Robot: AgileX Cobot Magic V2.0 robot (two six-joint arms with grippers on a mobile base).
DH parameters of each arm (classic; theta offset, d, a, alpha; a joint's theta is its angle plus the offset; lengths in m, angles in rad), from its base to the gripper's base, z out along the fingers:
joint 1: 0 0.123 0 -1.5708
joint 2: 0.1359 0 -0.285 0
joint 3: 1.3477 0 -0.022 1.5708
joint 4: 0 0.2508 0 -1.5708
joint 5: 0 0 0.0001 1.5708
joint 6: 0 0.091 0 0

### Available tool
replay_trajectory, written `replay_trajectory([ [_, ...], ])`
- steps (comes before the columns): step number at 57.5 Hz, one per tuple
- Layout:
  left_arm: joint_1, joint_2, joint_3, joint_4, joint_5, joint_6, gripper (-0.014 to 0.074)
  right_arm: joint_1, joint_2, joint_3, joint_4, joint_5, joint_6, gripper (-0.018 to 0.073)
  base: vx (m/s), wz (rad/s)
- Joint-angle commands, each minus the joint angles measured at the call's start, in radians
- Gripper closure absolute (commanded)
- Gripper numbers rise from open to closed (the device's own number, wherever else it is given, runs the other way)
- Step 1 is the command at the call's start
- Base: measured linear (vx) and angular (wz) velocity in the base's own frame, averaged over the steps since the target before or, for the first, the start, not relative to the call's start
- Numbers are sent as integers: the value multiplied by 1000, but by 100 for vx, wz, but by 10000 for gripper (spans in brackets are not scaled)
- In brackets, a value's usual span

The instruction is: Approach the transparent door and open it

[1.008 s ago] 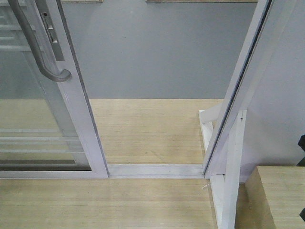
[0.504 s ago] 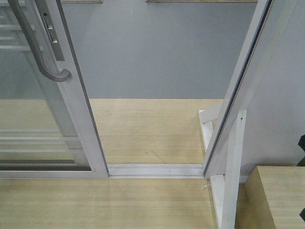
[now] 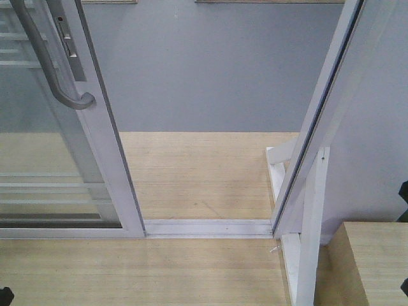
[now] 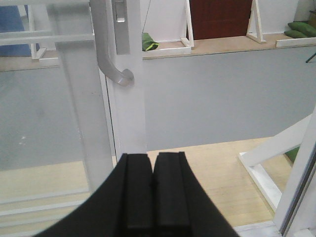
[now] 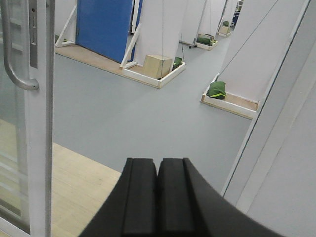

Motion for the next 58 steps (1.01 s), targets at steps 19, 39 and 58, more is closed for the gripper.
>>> replay_trajectory([
  [19, -6, -13, 27, -8, -76, -5, 599, -4, 8, -29, -7, -80, -2, 559, 0, 0],
  [39, -5, -13, 27, -8, -76, -5, 599, -2, -43, 144, 71, -229, -2, 559, 0, 0],
  [58, -5, -13, 27, -7, -76, -5, 599, -30, -211, 363, 154, -312, -2, 559, 0, 0],
])
